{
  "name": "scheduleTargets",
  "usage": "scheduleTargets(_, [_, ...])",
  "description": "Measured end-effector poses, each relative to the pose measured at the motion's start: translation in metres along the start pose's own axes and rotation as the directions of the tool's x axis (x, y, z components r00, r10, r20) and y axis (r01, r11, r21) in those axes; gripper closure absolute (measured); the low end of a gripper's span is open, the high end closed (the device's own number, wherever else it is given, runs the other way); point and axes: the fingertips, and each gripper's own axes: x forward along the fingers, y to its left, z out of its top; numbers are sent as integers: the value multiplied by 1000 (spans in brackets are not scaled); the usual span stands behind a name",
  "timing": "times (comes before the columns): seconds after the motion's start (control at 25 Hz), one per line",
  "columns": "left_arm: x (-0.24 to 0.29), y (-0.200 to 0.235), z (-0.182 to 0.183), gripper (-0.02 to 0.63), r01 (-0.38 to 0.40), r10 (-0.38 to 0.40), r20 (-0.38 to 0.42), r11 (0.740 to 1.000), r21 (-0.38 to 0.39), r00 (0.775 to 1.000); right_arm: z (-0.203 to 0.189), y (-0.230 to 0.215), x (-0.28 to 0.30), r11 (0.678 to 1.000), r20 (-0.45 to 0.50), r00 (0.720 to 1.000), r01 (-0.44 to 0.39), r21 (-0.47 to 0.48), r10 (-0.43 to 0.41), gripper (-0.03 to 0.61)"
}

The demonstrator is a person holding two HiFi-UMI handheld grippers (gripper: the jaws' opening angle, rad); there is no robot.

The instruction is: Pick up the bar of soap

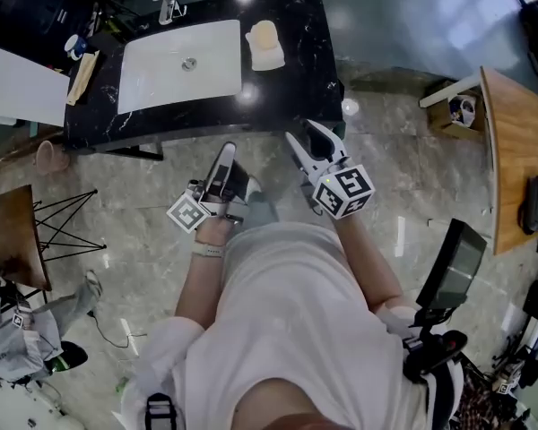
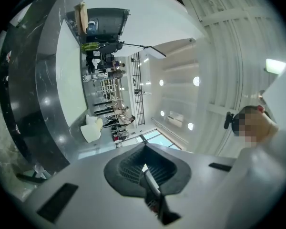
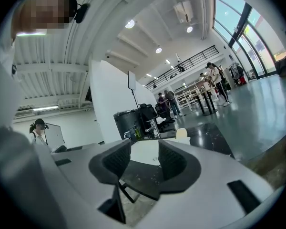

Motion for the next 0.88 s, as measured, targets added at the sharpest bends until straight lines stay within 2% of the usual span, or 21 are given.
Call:
scheduleTargets(0.36, [31,37,86,606,17,-17,-31,1000,-11,999,12,7,118,1000,-30,999,-17,-2,16,385])
scheduleTargets(0.68, [57,45,109,606,33,-33,-30,999,-8,999,18,2,144,1000,-51,998,-24,0,24,385])
scheduleTargets(0.88, [77,47,110,607,10,-10,4,1000,9,1000,26,-24,149,999,-58,997,-43,29,45,386])
